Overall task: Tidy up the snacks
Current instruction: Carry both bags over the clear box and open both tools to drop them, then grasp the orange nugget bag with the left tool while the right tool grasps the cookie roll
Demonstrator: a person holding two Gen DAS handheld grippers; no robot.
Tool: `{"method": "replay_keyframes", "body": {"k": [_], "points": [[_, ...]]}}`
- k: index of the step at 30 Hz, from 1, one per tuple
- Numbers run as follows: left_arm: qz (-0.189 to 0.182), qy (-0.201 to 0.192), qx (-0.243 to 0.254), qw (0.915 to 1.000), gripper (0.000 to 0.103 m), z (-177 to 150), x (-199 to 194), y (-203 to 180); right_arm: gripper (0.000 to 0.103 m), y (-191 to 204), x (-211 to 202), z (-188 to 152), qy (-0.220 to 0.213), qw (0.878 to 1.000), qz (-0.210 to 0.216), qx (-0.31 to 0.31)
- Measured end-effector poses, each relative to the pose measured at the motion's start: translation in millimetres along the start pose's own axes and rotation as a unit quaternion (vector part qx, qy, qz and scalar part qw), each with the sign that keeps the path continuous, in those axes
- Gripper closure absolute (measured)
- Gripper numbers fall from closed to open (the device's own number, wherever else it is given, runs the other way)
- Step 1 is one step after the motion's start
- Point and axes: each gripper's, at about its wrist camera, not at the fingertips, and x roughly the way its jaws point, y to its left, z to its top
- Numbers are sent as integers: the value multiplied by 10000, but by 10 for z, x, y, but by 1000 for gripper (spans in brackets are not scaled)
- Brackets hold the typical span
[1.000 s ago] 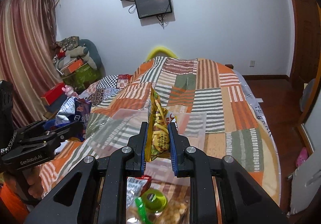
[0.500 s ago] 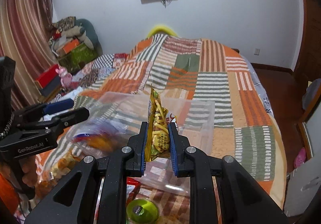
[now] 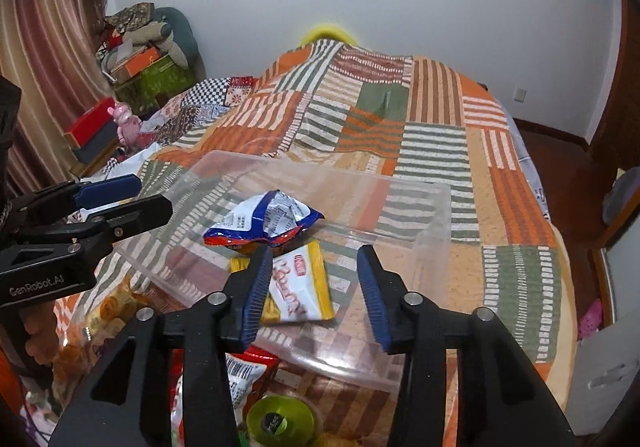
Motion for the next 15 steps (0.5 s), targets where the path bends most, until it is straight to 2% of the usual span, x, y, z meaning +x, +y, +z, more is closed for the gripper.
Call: {"method": "replay_keyframes", "body": {"k": [3, 5, 7, 9, 13, 15], "points": [[-40, -18, -49, 10000, 41, -20, -104, 13, 59, 23, -122, 6, -101, 9999, 27, -2], [-37, -41, -97, 9999, 33, -38, -188, 25, 55, 25, -213, 3, -187, 9998, 5, -16], [24, -103, -156, 9998, 20, -62, -277, 42, 50, 36, -331, -13, -300, 9995, -49, -56], [107, -173, -210, 9996, 15, -88, -372, 61, 46, 43, -448, -33, -402, 9991, -88, -84], [174, -272, -214, 9992, 13, -153, -593, 92, 33, 36, -686, -100, -618, 9980, -119, -48], [212, -338, -166, 9991, 11, -202, -714, 98, 32, 32, -778, -135, -700, 9974, -151, -37]]}}
